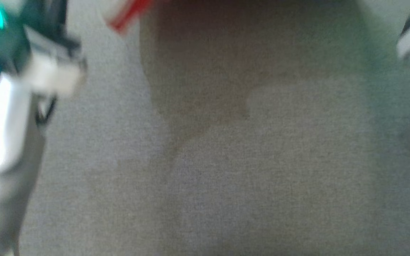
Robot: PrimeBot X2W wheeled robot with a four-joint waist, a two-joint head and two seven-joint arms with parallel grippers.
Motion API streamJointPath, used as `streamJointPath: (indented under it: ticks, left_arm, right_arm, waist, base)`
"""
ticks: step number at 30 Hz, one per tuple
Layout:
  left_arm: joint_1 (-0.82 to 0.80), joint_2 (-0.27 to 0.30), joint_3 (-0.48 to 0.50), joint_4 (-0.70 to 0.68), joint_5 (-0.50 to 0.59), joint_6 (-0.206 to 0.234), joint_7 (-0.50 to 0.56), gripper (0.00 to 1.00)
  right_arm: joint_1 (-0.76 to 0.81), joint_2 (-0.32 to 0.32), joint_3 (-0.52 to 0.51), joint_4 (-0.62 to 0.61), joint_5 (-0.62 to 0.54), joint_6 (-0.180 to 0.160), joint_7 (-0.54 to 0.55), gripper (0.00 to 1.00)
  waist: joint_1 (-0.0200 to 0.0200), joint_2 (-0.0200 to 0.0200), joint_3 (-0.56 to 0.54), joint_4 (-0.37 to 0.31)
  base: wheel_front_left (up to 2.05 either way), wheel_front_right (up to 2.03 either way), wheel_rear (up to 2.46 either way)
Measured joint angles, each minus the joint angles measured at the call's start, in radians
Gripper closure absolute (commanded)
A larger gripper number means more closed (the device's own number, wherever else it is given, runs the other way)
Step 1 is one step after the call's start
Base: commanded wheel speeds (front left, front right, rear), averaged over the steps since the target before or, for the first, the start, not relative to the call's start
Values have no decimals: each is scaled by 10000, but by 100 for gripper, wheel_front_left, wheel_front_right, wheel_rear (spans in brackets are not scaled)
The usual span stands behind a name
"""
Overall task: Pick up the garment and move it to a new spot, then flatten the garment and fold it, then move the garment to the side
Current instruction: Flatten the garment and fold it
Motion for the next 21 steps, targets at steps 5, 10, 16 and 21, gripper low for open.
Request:
streamJointPath:
  ticks: [5,10,16,21]
  left_arm:
    - [3071,205,136,-809,-107,0,0,100]
    - [5816,188,127,-1208,-259,73,12,100]
    - [7823,48,48,-1536,-506,345,13,100]
    - [9094,-15,-203,-1720,-512,694,132,100]
  right_arm:
    - [2138,-82,15,-322,658,-2,-73,100]
    - [4137,-270,-148,-897,1099,0,-71,100]
    - [6233,-278,-522,-1755,1350,0,48,100]
    - [7880,-255,-986,-2826,1329,0,568,100]
  waist:
    - [-2,0,-881,-16]
    - [-3,1,-1768,-60]
    - [-2,1,-2594,-102]
    - [-1,1,-3018,-173]
  base:
    - [0,0,0]
    - [0,0,0]
    - [0,0,0]
    - [0,0,0]
